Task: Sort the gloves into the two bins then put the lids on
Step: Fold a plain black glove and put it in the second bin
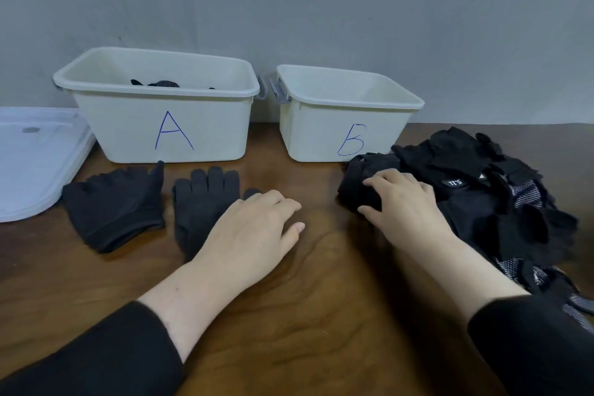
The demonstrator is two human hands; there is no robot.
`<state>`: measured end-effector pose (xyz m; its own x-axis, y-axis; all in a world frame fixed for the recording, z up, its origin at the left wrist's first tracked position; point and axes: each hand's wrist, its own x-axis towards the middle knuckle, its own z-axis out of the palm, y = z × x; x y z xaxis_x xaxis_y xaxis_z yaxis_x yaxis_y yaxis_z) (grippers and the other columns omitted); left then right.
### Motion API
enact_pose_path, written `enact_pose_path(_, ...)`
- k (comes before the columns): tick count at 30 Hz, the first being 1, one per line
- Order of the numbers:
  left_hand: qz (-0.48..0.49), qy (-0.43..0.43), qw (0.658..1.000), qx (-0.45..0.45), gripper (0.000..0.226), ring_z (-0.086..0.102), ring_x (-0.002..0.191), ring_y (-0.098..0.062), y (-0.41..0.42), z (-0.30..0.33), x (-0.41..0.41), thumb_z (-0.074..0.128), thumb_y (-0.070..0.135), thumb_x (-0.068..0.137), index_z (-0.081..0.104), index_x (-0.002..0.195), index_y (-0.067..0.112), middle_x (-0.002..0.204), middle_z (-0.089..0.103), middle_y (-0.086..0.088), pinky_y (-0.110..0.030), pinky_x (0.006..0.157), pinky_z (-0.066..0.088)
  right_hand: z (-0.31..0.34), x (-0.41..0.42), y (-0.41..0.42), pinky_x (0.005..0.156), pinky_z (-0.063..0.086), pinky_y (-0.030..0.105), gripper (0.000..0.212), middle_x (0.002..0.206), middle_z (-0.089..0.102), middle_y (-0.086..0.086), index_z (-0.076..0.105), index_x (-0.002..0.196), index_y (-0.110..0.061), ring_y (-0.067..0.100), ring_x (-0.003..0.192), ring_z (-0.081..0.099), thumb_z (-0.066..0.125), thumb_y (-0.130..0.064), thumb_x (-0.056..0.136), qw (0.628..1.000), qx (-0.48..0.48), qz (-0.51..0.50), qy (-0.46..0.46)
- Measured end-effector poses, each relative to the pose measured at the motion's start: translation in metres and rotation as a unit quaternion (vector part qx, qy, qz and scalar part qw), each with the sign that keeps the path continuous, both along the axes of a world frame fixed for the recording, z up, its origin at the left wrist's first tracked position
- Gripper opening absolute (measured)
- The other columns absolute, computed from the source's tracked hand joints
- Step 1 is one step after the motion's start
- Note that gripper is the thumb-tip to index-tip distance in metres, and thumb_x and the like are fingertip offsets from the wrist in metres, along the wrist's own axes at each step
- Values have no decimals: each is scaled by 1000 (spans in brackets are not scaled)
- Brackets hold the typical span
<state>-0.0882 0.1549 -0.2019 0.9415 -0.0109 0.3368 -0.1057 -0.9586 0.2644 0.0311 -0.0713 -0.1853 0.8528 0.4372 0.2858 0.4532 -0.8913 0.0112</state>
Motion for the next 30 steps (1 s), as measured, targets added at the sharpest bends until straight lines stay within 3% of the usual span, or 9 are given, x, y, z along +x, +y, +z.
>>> enact_pose_path(4,4,2,1000,-15,44,50,122,-5,11,-1,-4,39,50,102,50,142,34,137,53,17,-28,103,41,-11,7,-9,92,38,41,16,117,62,-6,72,106,-24,24,110,57,70,-30,91,999,-36,-6,-29)
enact_pose_path(8,12,1,999,-34,43,50,123,-5,17,-1,-6,41,49,102,51,141,34,135,54,17,-27,104,40,-5,4,-6,85,43,41,6,97,67,-5,67,95,-22,25,92,61,61,-21,96,995,90,1,-38)
enact_pose_path(11,12,-16,999,-43,42,51,122,-5,17,1,-6,42,48,102,53,140,33,135,55,17,-27,104,39,29,-9,-2,72,44,30,6,82,67,-4,63,100,-21,20,79,60,57,-22,99,953,302,2,-32)
enact_pose_path(13,12,-26,998,-52,42,52,122,-6,16,3,-6,41,48,101,54,138,32,134,56,16,-28,105,39,57,-14,1,69,43,18,7,83,68,-9,63,99,-23,12,81,60,56,-23,100,925,378,-4,-17)
enact_pose_path(18,12,-68,986,-155,52,49,124,0,14,8,-7,35,57,98,50,142,34,134,54,20,-18,101,35,101,-33,9,70,54,35,22,78,74,1,72,83,-24,17,71,68,57,-20,98,837,517,33,178)
enact_pose_path(21,-12,-79,964,-252,59,48,121,9,14,11,-11,32,67,95,39,147,41,130,53,28,-12,98,35,101,-42,17,75,54,42,20,87,73,14,72,89,-14,26,79,68,57,-20,101,793,532,61,290)
enact_pose_path(23,-38,-84,955,-281,60,51,120,8,13,13,-14,32,67,93,37,147,42,129,58,25,-12,98,39,95,-47,24,70,49,38,23,82,68,9,70,84,-15,23,75,64,57,-22,101,777,523,68,345)
enact_pose_path(26,-43,-86,942,-321,47,57,114,3,11,13,-15,41,59,96,46,139,41,116,65,23,-22,95,47,82,-53,34,72,42,39,26,80,66,5,69,80,-18,23,76,61,56,-24,101,768,502,55,394)
enact_pose_path(30,-46,-79,885,-457,24,65,106,-6,10,18,-16,54,33,100,57,124,31,105,73,13,-37,96,52,67,-58,42,78,42,43,23,88,69,9,71,89,-14,28,85,62,55,-24,103,766,482,64,421)
